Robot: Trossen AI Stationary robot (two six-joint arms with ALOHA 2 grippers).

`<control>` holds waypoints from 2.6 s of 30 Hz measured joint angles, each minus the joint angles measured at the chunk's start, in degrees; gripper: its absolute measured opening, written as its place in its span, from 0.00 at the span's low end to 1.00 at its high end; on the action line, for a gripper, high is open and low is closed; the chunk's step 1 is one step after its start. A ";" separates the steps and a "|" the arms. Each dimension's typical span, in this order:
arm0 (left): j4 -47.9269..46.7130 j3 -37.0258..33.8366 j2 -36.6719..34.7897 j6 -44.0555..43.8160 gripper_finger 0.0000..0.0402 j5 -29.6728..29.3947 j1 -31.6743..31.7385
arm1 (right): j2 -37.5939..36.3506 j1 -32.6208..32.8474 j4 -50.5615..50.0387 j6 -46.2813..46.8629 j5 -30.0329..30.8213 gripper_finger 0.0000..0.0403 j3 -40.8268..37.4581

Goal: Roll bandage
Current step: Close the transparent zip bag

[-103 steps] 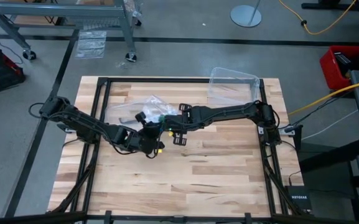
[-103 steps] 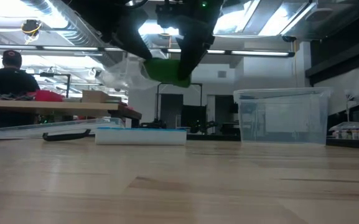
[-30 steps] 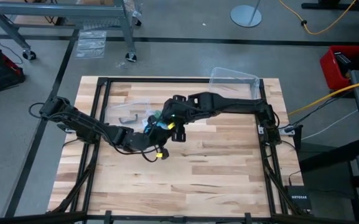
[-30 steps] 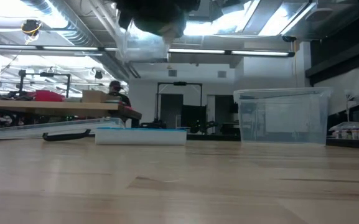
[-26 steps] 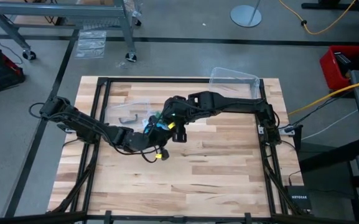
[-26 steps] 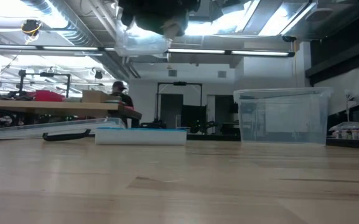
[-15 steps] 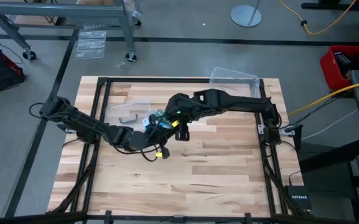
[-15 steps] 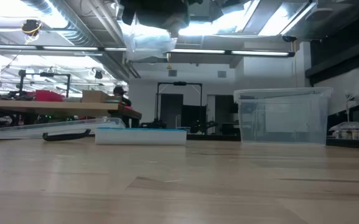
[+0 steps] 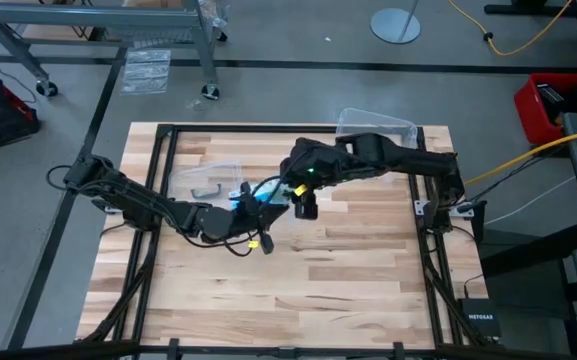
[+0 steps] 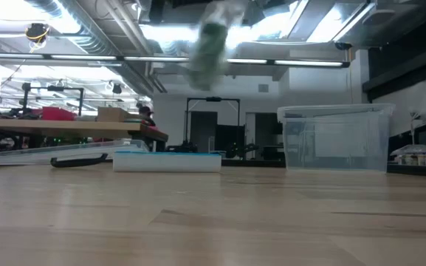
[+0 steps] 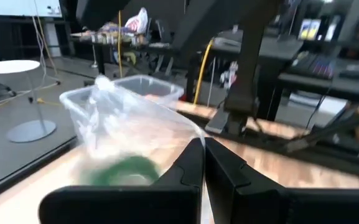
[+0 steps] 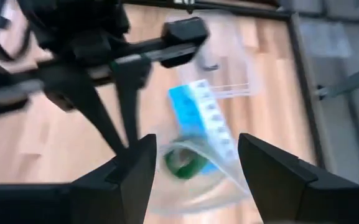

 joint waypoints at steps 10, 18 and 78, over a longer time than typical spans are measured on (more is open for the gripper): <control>7.22 0.02 -1.86 -3.82 0.00 0.03 -0.30 | -10.30 -0.05 -1.93 -9.46 11.37 0.58 -0.02; 7.49 0.04 -2.97 -8.33 0.00 0.05 -0.41 | -14.55 -0.04 -2.62 -10.47 9.12 0.58 -0.02; -6.44 0.04 -0.13 -25.54 0.00 3.53 -1.23 | -40.10 -26.62 52.84 -3.01 -44.61 0.58 -86.09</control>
